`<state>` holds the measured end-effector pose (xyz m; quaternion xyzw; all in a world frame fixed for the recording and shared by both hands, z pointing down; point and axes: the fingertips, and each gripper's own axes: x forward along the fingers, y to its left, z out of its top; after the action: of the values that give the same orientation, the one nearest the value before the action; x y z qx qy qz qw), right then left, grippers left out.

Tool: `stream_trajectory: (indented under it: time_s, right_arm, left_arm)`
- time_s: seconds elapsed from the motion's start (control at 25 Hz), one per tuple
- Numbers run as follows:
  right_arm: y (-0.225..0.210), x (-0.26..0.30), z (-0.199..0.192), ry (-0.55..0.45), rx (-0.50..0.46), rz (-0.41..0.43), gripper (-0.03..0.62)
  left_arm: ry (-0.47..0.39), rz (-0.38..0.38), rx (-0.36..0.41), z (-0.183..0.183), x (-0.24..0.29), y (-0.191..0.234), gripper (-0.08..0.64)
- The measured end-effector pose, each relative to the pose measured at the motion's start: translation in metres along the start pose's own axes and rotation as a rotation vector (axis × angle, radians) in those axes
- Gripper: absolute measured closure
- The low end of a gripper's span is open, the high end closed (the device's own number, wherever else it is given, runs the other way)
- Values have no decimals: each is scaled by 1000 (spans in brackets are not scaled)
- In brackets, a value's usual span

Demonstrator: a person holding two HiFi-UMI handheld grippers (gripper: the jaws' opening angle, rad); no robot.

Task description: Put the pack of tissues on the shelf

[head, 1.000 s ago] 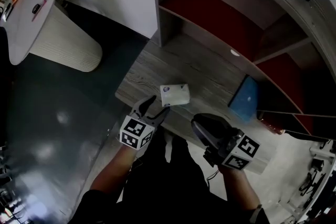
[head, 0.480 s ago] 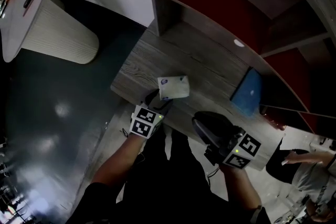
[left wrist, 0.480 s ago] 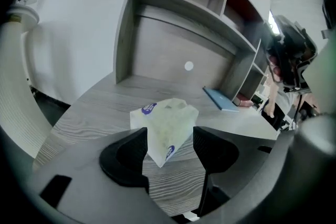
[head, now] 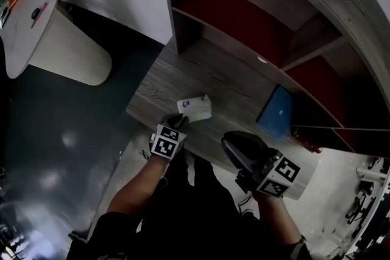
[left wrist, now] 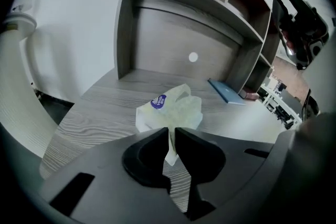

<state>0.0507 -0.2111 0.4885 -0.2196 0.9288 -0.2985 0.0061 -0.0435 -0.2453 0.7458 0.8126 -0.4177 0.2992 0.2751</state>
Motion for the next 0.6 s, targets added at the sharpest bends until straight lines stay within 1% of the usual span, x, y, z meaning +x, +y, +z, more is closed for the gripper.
stream_trajectory:
  time_s: [0.04,0.16,0.6]
  right_arm:
    - [1,-2,3,-1,-3,-5,571]
    - [5,-6,13,-18,-20,-8,571]
    - [25,-18,56,-108,-77,9,571]
  left_arm:
    - [-1,-7,2,2,-2,-1,515]
    - [-14,-27,9,12,-9,-7,526]
    - [-116,-61,50,69,-61,-27,534]
